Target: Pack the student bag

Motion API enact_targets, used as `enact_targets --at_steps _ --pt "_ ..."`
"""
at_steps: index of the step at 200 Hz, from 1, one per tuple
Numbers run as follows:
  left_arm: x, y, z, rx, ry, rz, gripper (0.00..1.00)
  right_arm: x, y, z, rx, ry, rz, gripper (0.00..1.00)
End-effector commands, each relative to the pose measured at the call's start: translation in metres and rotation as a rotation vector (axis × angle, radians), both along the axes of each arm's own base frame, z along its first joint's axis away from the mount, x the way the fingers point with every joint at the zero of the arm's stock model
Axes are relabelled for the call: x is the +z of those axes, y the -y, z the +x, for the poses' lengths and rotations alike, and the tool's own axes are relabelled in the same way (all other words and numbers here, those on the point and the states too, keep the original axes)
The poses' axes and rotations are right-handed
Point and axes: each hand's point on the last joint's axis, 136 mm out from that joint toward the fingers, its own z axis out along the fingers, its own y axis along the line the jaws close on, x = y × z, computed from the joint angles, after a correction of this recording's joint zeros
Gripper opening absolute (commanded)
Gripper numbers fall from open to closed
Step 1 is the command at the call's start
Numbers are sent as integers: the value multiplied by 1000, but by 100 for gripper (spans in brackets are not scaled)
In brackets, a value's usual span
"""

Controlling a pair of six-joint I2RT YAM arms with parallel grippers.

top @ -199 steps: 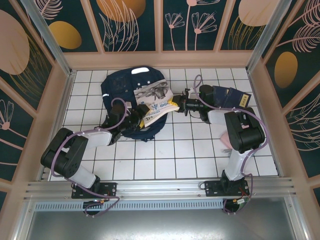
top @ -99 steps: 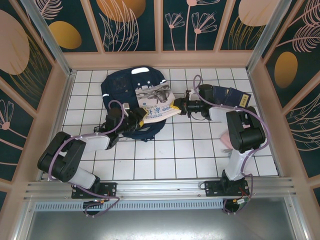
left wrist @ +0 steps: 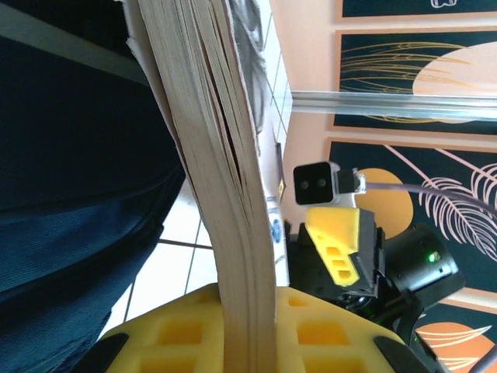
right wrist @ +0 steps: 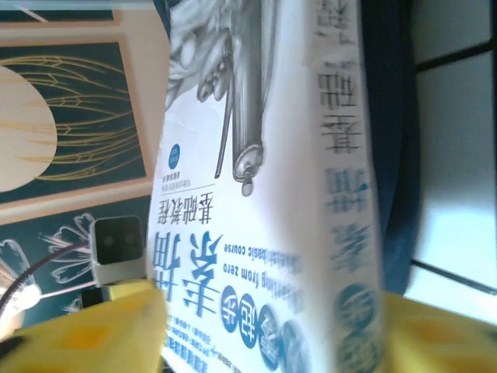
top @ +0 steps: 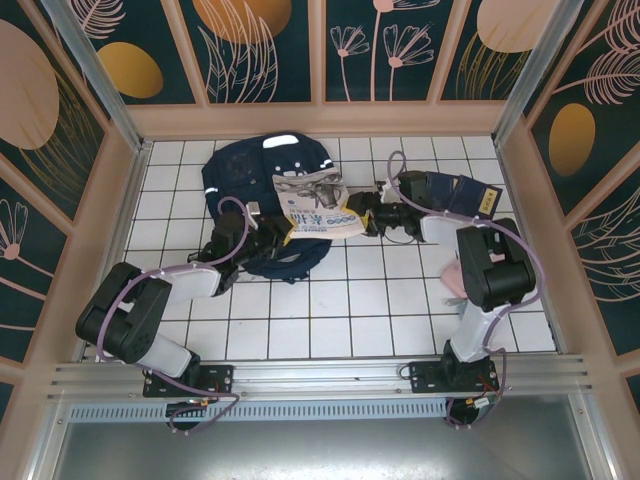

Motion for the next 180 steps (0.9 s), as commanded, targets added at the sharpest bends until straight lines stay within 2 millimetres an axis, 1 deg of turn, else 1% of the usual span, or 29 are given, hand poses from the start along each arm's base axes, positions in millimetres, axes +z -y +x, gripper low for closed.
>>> enact_targets --at_steps 1,15,36,48,59,68,88,96,100,110,127,137,149,180 --pt "47 8 12 -12 117 -50 2 35 15 13 -189 127 24 78" --pt "53 7 15 2 123 -51 2 41 18 9 -269 120 54 84" --pt "61 8 19 12 131 -73 2 38 18 2 -352 54 89 88" --pt "64 8 21 14 140 -84 2 35 12 -6 -388 8 131 88" --pt "68 9 22 13 149 -86 2 27 7 -15 -429 -50 148 89" --pt "70 10 24 10 158 -84 2 24 1 -20 -461 -78 156 89" --pt "72 13 26 2 167 -77 2 24 -8 -27 -529 -95 159 90" --pt "73 12 26 5 170 -77 2 26 -4 -24 -572 -96 171 90" --pt "73 12 27 3 172 -76 2 28 -8 -28 -571 -96 179 90" --pt "73 13 26 -2 171 -79 2 28 -4 -30 -616 -102 191 91" --pt "73 14 23 -17 171 -84 2 35 3 -30 -676 -113 234 93" --pt "73 15 22 -24 173 -84 2 41 0 -29 -681 -139 274 93" --pt "74 16 21 -32 175 -84 3 45 -8 -29 -675 -186 313 91" --pt "80 18 19 -52 204 -86 4 41 -27 -29 -697 -287 342 82"
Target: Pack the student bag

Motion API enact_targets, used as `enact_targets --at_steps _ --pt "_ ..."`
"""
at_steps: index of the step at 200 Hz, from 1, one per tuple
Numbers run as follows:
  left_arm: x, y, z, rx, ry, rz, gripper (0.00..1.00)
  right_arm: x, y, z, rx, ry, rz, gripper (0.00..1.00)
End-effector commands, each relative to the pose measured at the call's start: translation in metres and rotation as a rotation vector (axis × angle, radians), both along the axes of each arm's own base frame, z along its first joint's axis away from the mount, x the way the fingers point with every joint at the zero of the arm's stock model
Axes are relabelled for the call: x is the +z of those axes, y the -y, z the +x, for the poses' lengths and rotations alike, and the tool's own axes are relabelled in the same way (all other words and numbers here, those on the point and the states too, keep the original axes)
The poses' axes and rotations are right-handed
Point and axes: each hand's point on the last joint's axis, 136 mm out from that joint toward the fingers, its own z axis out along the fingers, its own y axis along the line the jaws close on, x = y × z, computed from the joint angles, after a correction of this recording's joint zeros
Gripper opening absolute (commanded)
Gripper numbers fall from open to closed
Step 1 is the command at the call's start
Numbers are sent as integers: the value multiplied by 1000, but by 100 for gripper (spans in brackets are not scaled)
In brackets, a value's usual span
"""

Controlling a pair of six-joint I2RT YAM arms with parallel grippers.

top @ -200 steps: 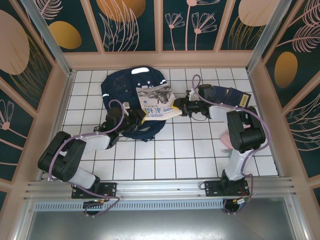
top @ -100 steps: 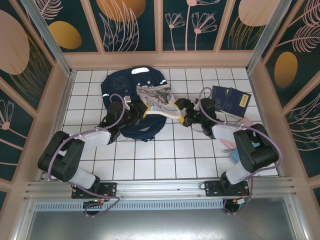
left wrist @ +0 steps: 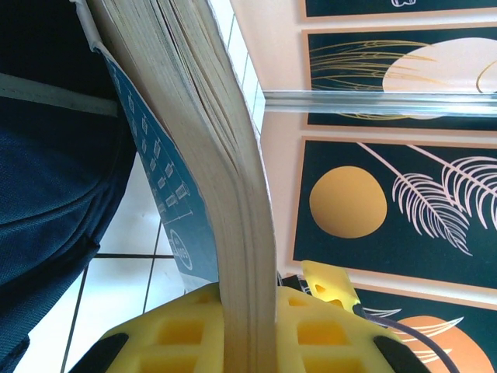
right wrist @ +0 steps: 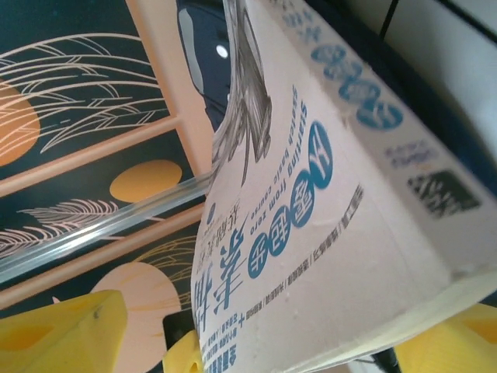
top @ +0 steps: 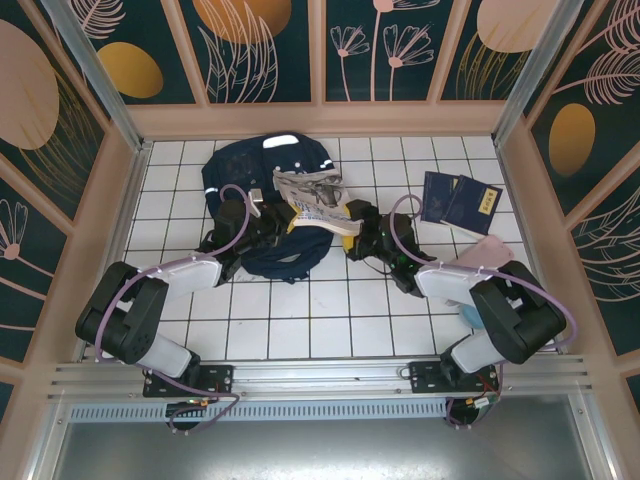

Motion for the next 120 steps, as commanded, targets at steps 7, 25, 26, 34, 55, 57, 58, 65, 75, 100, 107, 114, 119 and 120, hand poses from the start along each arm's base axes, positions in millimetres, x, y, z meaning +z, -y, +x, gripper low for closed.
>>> enact_targets --at_steps 7,25,26,34,55,57,58,65,75,100,107,114,119,120 --pt "51 8 4 -39 173 -55 4 17 -17 10 -66 -47 109 80" --pt "50 7 3 -37 174 -43 4 19 -25 16 -68 -47 122 75" --pt "51 6 3 -37 175 -43 4 20 -25 17 -68 -46 124 75" --pt "50 7 2 -40 175 -40 4 21 -29 19 -67 -46 133 73" --pt "49 7 1 -48 172 -40 4 24 -34 26 -79 -38 139 70" --pt "49 7 1 -48 171 -40 4 25 -35 26 -79 -37 140 69" --pt "49 7 1 -48 171 -40 4 24 -35 27 -80 -38 138 69" --pt "49 7 0 -49 171 -40 4 23 -36 28 -87 -38 132 67" --pt "49 6 0 -47 167 -39 5 22 -38 29 -92 -41 130 62" --pt "47 5 -3 -45 160 -37 6 16 -34 34 -131 -45 116 51" --pt "46 4 -4 -44 157 -34 7 14 -34 34 -131 -45 114 47" --pt "45 4 -5 -43 152 -34 8 14 -34 35 -133 -39 118 46" --pt "44 3 -6 -43 149 -34 9 14 -35 35 -132 -36 123 46" --pt "44 3 -6 -43 150 -34 9 14 -35 35 -132 -35 124 46"
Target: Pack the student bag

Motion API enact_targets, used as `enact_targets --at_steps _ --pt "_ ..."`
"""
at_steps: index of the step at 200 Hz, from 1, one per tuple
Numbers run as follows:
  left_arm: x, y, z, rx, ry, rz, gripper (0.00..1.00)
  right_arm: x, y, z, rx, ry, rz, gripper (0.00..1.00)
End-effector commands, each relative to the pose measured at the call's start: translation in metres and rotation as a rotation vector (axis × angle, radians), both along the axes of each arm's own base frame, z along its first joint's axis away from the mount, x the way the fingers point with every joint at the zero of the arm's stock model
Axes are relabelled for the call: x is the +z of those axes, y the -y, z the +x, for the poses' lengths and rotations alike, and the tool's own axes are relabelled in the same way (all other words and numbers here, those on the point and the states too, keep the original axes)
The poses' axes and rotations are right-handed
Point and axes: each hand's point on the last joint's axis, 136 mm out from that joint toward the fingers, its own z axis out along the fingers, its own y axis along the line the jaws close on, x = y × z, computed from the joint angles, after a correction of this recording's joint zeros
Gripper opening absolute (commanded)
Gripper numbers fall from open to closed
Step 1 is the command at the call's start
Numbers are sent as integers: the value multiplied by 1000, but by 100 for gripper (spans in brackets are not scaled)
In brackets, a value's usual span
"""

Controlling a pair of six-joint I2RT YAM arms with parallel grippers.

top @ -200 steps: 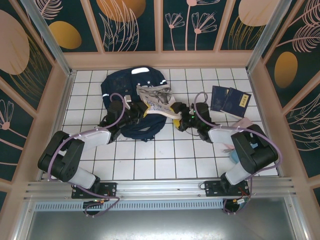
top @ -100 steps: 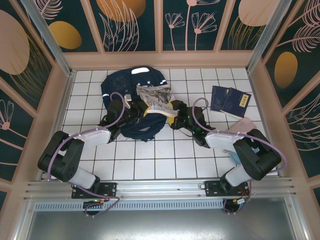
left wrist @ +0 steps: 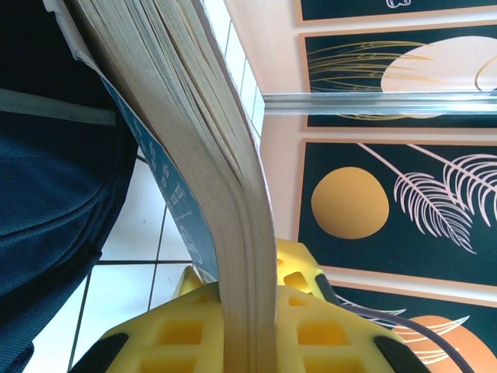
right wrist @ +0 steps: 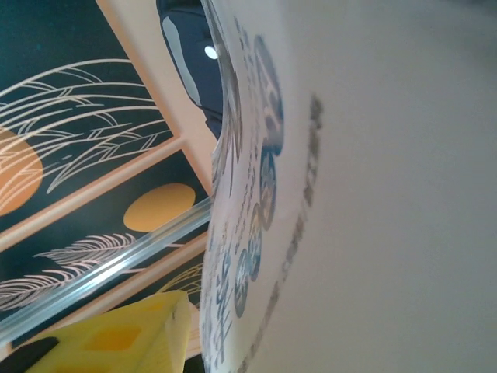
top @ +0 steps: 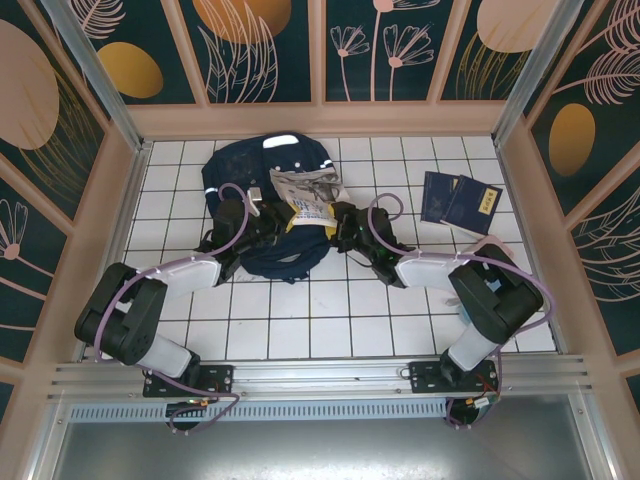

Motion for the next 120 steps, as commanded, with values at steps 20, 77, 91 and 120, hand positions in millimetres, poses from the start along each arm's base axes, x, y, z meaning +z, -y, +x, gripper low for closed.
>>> enact_targets --at_steps 20,77,91,120 --pt "37 4 -9 -45 113 -49 11 16 -5 16 -47 47 57 46" --pt "28 -2 -15 -34 93 -4 29 16 4 14 -65 70 -25 27" --pt "22 -4 -16 -30 80 36 46 19 8 13 -55 92 -78 23" --pt "8 -15 -18 -6 59 144 71 34 21 11 -23 182 -235 15"
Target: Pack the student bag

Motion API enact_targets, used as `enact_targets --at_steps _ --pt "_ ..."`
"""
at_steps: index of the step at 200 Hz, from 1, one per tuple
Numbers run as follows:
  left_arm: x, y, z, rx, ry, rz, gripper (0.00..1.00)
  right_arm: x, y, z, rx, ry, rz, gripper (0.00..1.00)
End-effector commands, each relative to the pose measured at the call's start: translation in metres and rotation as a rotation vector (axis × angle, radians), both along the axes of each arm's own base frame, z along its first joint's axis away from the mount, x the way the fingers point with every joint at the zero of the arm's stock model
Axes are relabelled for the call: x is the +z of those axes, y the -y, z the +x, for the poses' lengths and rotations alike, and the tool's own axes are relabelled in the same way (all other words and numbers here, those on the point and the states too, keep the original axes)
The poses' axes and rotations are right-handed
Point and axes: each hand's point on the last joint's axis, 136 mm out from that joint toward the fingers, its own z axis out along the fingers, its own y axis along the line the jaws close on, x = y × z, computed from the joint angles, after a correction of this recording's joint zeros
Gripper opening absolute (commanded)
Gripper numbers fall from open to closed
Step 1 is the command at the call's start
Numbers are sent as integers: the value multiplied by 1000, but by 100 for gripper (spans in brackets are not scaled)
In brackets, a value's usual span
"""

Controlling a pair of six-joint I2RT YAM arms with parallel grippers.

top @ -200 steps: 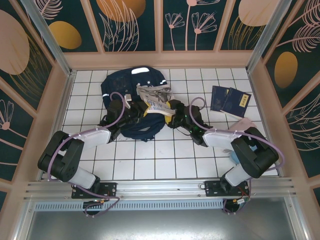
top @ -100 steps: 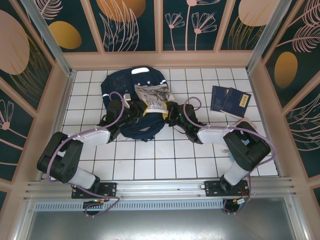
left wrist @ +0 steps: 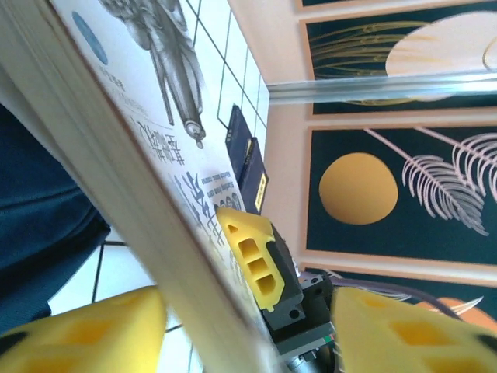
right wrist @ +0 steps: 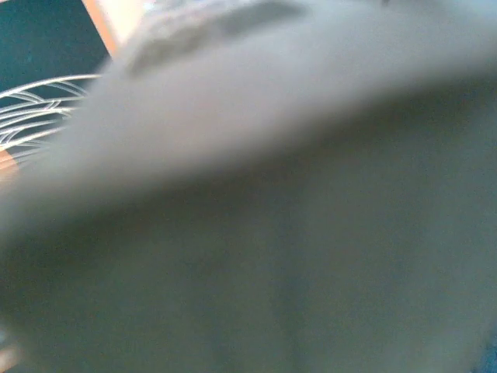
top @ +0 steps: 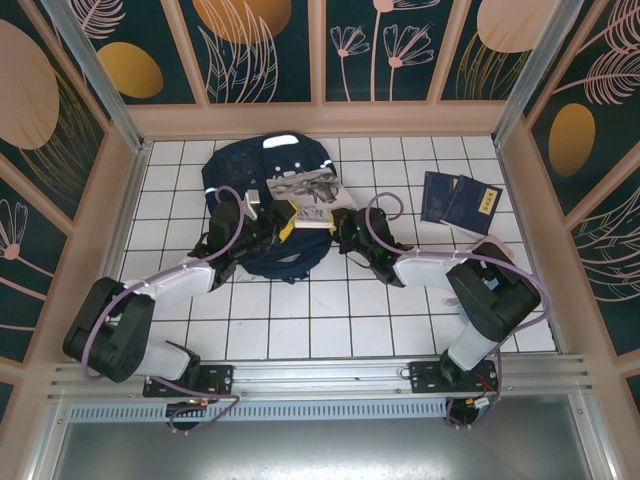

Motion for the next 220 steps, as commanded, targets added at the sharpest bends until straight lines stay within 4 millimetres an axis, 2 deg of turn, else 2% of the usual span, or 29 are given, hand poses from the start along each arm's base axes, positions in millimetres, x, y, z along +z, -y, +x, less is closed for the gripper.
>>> enact_targets --at_steps 1,25,53,69,74,79,106,117,120,123,128,153,183,190,192,220 --pt "2 -8 -1 14 40 93 72 43 14 7 3 158 -127 15" --pt "-6 -17 -3 13 51 227 79 70 30 6 33 298 -277 6" --pt "-2 -27 2 -6 135 402 81 121 51 6 91 515 -464 0" --pt "0 -30 5 -34 176 499 81 149 67 1 111 616 -539 0" --pt "-2 -31 6 -44 175 535 82 156 65 -5 141 645 -548 0" --pt "-2 -31 7 -57 185 568 82 164 80 -1 125 663 -577 0" --pt "-4 -26 10 -118 232 755 83 192 110 -9 181 732 -687 0" --pt "-13 -21 6 -167 244 800 83 201 117 -14 210 749 -749 0" --pt "-17 -19 5 -183 243 814 83 202 119 -15 222 750 -766 0" --pt "-10 -14 8 -191 267 816 83 204 121 -16 229 753 -783 0" --pt "-12 -10 7 -215 276 835 82 206 123 -18 246 754 -808 0" --pt "-32 8 5 -308 263 937 79 208 131 -23 310 745 -895 0" --pt "-60 17 13 -402 215 1110 70 204 145 -24 309 708 -965 0" --pt "-61 19 14 -422 222 1137 69 203 149 -22 301 695 -974 0" --pt "-68 20 14 -437 210 1149 68 202 151 -22 300 691 -975 0" --pt "-86 35 8 -571 215 1186 58 190 167 -17 279 635 -986 0"
